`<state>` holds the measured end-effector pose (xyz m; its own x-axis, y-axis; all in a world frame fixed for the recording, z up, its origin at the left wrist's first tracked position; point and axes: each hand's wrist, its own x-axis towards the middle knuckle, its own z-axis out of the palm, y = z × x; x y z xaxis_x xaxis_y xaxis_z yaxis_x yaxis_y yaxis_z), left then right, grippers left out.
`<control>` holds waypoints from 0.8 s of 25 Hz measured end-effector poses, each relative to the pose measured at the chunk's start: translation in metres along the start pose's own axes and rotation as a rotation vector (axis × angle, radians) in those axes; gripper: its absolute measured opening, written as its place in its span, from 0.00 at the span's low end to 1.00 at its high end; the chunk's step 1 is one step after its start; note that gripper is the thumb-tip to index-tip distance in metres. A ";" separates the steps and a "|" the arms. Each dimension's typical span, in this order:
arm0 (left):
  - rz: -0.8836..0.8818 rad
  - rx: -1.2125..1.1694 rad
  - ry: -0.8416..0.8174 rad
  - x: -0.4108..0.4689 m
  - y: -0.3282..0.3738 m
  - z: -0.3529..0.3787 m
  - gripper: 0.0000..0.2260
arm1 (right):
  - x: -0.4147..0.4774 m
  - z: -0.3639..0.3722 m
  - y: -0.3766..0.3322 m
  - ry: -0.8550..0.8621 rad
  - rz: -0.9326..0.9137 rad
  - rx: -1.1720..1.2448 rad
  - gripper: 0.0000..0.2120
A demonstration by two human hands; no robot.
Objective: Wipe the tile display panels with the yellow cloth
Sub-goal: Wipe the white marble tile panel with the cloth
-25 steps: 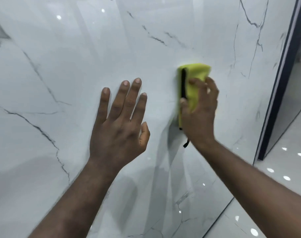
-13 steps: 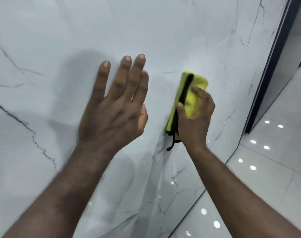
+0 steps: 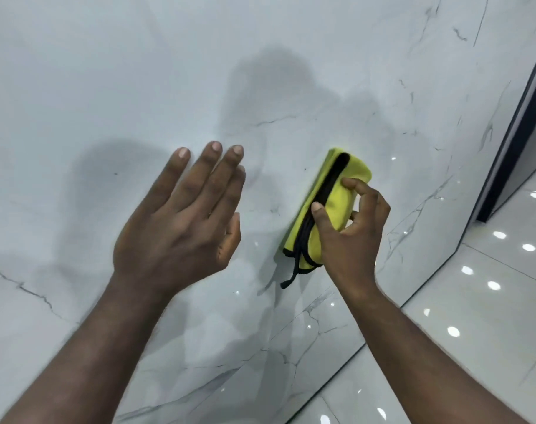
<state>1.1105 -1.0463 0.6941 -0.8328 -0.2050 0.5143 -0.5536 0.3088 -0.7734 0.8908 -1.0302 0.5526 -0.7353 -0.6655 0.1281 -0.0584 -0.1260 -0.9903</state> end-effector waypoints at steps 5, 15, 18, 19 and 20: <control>-0.011 0.050 0.047 0.001 0.005 0.001 0.25 | 0.010 -0.009 0.010 -0.080 0.272 0.143 0.23; -0.012 0.045 0.029 0.002 0.005 -0.001 0.24 | -0.014 0.009 -0.003 -0.084 0.050 0.109 0.22; -0.007 0.004 0.004 0.000 0.004 -0.001 0.23 | -0.013 0.017 -0.007 0.026 0.049 0.119 0.24; -0.012 -0.030 -0.011 0.000 0.002 -0.003 0.22 | -0.014 0.021 -0.013 0.027 0.132 0.150 0.24; -0.030 -0.072 -0.020 0.000 0.000 -0.006 0.21 | -0.021 0.024 -0.022 0.030 0.166 0.172 0.25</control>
<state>1.1103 -1.0407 0.6961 -0.8162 -0.2338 0.5284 -0.5773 0.3681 -0.7288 0.9235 -1.0306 0.5730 -0.7450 -0.6658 -0.0397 0.1786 -0.1417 -0.9737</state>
